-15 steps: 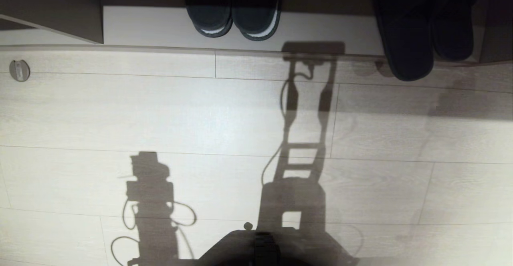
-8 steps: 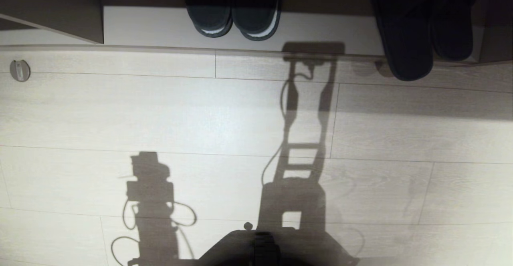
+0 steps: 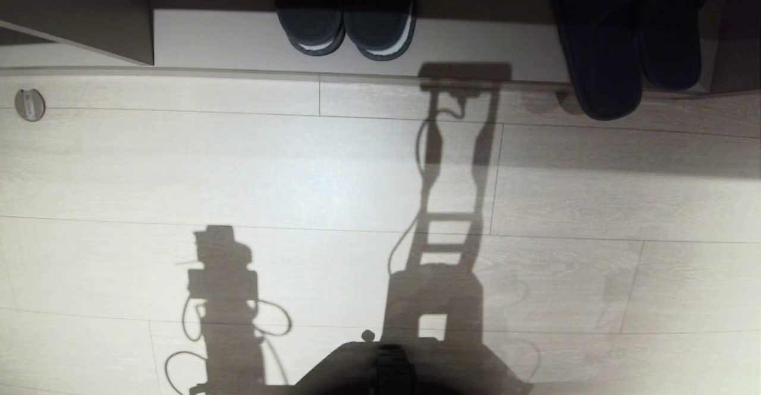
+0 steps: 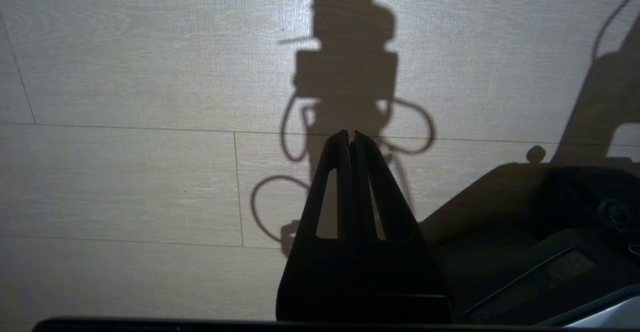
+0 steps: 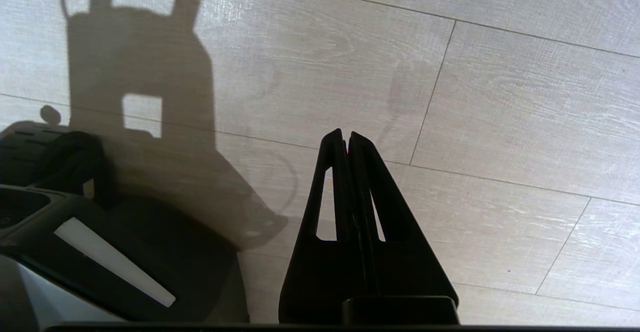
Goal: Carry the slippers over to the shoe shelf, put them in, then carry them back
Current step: Pick up the slippers in the shoe cabinet
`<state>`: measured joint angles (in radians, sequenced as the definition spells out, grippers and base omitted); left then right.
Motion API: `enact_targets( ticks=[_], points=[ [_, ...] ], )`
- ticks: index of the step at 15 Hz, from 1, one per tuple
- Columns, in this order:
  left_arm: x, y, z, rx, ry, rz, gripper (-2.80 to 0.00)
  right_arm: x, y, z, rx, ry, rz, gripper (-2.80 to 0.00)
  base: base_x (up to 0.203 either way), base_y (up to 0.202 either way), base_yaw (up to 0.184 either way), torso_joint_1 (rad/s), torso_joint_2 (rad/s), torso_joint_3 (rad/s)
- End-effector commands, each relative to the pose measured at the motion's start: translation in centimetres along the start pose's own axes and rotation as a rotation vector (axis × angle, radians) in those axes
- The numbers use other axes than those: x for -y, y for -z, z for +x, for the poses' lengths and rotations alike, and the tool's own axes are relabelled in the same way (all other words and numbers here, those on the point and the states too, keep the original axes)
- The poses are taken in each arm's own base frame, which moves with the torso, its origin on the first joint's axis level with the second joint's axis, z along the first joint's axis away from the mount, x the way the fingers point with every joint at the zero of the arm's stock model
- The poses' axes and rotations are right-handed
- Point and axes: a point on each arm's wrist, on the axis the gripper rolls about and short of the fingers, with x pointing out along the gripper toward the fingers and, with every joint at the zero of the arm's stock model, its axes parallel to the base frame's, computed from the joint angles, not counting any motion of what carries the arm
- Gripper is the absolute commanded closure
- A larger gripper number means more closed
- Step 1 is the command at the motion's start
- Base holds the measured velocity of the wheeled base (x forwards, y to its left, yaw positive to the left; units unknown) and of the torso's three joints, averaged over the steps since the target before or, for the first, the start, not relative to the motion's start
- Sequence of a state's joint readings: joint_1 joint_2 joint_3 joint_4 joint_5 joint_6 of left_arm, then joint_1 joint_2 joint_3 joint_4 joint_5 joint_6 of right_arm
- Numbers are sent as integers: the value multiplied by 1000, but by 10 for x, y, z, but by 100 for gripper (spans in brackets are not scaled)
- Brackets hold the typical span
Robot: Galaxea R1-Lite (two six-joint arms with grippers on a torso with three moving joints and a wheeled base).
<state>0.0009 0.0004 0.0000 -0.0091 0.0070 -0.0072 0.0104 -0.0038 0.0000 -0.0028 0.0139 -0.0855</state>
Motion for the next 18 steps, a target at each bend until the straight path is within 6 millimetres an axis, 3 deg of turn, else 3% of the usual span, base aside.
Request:
enact_targets(
  ticks=[1, 5, 8, 10, 12, 14, 18],
  points=[
    [0, 0, 0, 2, -1, 0, 0, 0, 0, 0, -7, 2, 3, 0, 0, 0, 0, 0, 0, 0],
    [0, 0, 0, 1, -1, 1, 0, 0, -2, 0, 5, -3, 17, 0, 0, 0, 0, 0, 0, 0],
    [0, 0, 0, 1, -1, 3, 0, 3, -38, 0, 36, -17, 16, 0, 0, 0, 0, 0, 0, 0],
    [0, 0, 0, 1, -1, 3, 0, 7, -82, 16, 9, -35, 11, 0, 0, 0, 0, 0, 0, 0],
    [0, 0, 0, 1, -1, 1, 0, 10, -117, 48, -34, -52, -1, 0, 0, 0, 0, 0, 0, 0],
    [0, 0, 0, 1, -1, 1, 0, 11, -144, 94, -47, -64, -25, 0, 0, 0, 0, 0, 0, 0],
    [0, 0, 0, 1, -1, 1, 0, 10, -165, 182, -1, -73, -72, 0, 0, 0, 0, 0, 0, 0]
  ],
)
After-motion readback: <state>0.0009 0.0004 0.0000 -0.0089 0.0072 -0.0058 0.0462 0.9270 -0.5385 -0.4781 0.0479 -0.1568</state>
